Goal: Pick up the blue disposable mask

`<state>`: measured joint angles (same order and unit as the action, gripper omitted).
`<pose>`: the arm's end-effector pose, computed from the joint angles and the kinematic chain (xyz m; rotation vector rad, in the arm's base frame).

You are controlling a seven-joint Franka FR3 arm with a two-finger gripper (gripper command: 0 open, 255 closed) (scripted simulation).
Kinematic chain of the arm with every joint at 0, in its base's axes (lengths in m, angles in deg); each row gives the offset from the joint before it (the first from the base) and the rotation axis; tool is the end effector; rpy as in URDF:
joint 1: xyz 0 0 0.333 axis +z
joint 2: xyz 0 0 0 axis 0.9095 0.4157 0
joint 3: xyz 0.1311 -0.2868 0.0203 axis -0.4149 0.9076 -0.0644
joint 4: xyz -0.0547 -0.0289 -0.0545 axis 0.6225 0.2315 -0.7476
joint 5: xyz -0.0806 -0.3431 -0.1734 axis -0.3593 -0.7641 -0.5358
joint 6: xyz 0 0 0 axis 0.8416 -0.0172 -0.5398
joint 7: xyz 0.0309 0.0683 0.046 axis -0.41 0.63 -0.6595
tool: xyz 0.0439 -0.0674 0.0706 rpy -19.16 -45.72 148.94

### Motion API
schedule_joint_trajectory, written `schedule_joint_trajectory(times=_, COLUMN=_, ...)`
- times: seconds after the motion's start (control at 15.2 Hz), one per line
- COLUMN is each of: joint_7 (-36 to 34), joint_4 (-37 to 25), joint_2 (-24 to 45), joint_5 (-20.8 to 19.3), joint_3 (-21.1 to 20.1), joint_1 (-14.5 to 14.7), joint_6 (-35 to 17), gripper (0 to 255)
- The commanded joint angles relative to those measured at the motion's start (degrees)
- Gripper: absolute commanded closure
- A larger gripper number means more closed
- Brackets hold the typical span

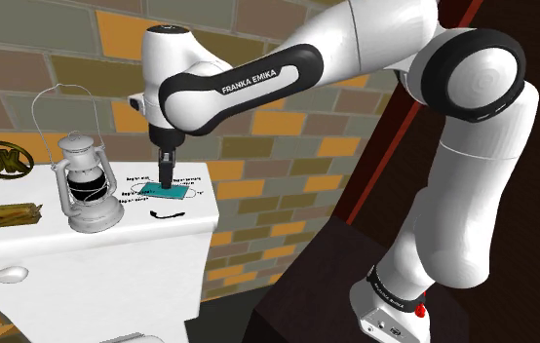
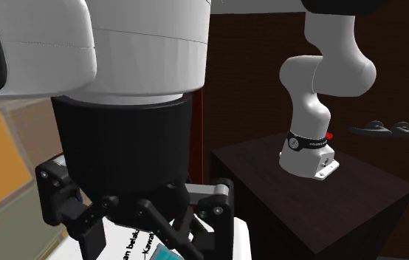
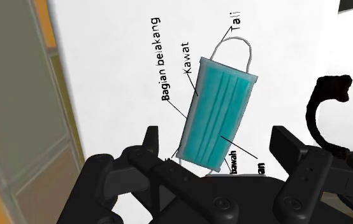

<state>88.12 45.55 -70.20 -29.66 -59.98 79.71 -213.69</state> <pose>0.5758 0.2637 0.3890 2.7598 1.3914 0.1138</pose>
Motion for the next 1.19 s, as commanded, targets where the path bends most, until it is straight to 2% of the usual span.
schedule_joint_trajectory(times=0.0, joint_7=0.64, joint_4=-2.06, joint_2=2.13, joint_5=-0.74, joint_3=-0.34, joint_1=0.63, joint_6=-0.34, gripper=0)
schedule_joint_trajectory(times=0.46, joint_7=-0.18, joint_4=0.29, joint_2=4.76, joint_5=-1.72, joint_3=0.05, joint_1=0.85, joint_6=-5.23, gripper=0)
schedule_joint_trajectory(times=0.59, joint_7=-0.18, joint_4=0.29, joint_2=4.76, joint_5=-1.72, joint_3=0.05, joint_1=0.85, joint_6=-5.23, gripper=0)
schedule_joint_trajectory(times=0.66, joint_7=-0.17, joint_4=0.16, joint_2=4.79, joint_5=-1.72, joint_3=0.05, joint_1=0.86, joint_6=-5.13, gripper=255)
schedule_joint_trajectory(times=1.12, joint_7=-0.16, joint_4=0.23, joint_2=4.81, joint_5=-1.73, joint_3=0.06, joint_1=0.84, joint_6=-5.22, gripper=255)
